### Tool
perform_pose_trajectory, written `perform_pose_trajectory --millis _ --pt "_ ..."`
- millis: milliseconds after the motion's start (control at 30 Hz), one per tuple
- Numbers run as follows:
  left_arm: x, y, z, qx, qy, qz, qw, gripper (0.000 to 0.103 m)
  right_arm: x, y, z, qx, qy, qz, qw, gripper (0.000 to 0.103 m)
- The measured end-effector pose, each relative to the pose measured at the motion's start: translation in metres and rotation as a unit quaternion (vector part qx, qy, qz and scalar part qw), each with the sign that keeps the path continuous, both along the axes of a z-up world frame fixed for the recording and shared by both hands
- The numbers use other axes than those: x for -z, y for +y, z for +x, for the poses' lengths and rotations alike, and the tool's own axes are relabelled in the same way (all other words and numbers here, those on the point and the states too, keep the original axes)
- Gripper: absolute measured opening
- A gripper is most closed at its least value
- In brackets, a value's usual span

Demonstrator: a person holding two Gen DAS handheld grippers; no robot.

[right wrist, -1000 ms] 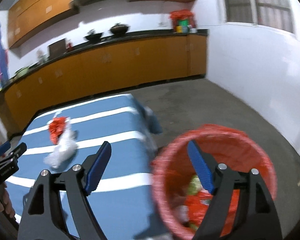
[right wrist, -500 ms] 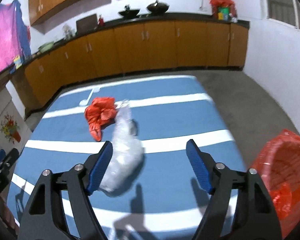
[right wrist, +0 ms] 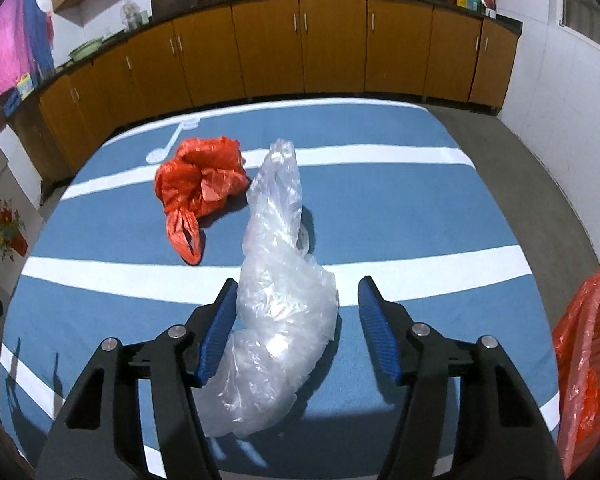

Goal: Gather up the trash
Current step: 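Move both tools back to the table and close the right tool on the clear bag, then grasp the last red bag with the left tool while the right tool holds the clear bag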

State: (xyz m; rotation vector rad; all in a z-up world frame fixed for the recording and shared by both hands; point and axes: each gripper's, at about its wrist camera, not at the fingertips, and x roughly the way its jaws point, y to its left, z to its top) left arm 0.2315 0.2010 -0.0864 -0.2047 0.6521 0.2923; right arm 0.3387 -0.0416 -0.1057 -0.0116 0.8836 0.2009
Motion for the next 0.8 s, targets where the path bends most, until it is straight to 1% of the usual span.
perform_pose_trajectory --millis 200,300,367,500,567,633,800 --pt "0.001 -0.009 0.009 0.014 0.005 0.003 0.9999 0.088 0.005 -0.008 -0.008 -0.004 0.006 -0.008 1.0 0.045" --pt "0.0 -0.019 0.019 0.03 0.007 0.009 0.9995 0.088 0.004 -0.019 -0.013 0.004 0.001 -0.015 1.0 0.043" --pt "-0.001 -0.027 0.029 0.046 0.009 0.012 0.9988 0.088 0.003 -0.03 -0.016 0.015 -0.002 -0.019 1.0 0.042" --pt "-0.001 -0.048 0.06 0.083 0.016 0.01 0.9964 0.088 0.004 -0.06 -0.022 0.059 -0.004 -0.016 0.998 0.042" --pt "0.003 -0.061 0.082 0.104 0.028 0.001 0.9941 0.088 0.007 -0.071 -0.024 0.074 0.0 -0.005 0.997 0.042" --pt "0.008 -0.072 0.102 0.117 0.039 0.002 0.9924 0.088 0.009 -0.077 -0.027 0.081 0.0 -0.001 0.997 0.042" --pt "0.018 -0.092 0.147 0.123 0.05 0.008 0.9911 0.088 0.008 -0.079 -0.03 0.084 -0.001 0.006 0.996 0.042"
